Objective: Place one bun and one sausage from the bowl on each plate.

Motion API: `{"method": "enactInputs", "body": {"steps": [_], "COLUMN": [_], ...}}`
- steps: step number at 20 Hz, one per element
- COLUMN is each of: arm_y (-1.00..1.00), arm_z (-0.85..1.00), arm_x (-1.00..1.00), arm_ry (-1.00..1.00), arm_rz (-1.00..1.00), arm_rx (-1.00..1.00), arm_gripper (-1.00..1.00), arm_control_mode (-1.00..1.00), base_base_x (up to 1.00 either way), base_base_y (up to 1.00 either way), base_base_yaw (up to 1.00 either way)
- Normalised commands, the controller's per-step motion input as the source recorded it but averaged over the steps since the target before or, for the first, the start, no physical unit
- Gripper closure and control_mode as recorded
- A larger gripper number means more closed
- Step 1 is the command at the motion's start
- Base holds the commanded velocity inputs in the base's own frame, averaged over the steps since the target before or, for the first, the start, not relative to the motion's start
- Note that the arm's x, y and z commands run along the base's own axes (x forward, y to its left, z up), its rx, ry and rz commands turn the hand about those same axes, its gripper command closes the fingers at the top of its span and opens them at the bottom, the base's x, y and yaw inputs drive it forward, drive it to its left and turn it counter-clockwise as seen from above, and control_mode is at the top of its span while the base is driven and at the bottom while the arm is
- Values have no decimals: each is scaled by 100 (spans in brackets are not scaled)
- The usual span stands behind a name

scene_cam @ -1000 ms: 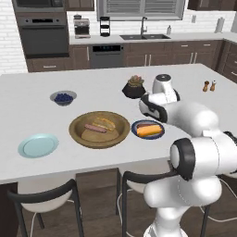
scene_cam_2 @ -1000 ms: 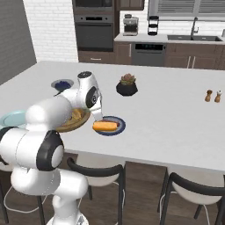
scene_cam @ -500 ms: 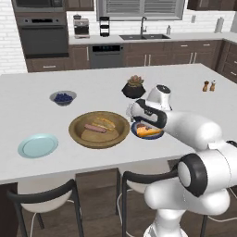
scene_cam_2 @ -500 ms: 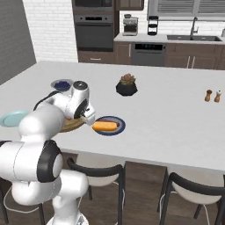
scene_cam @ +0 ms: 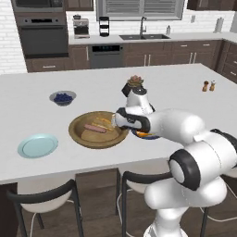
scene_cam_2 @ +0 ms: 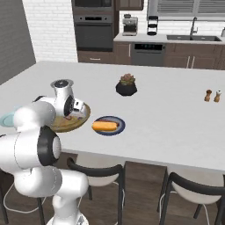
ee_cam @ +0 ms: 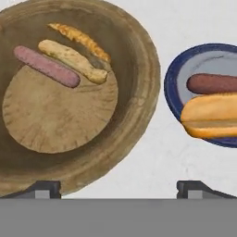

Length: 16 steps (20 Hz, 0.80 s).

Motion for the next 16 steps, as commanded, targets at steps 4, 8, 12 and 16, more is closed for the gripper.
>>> {"method": "enactInputs", "body": {"steps": [4,8,12,16], "arm_y": [85,12,-11,-2], "arm_z": [1,-7,-44,-53], "arm_x": [52,50,100,99], "arm_ry": [1,6,1,3], "arm_rz": [17,4,0,0], "arm_rx": [-74,-12,0,0], "arm_gripper": [-100,-100,-100,-100], "arm_control_mode": [-100,-100,-100,-100], "base_base_x": [0,0,0,0], "base_base_y": [0,0,0,0], "base_base_yaw": [0,0,0,0]}}
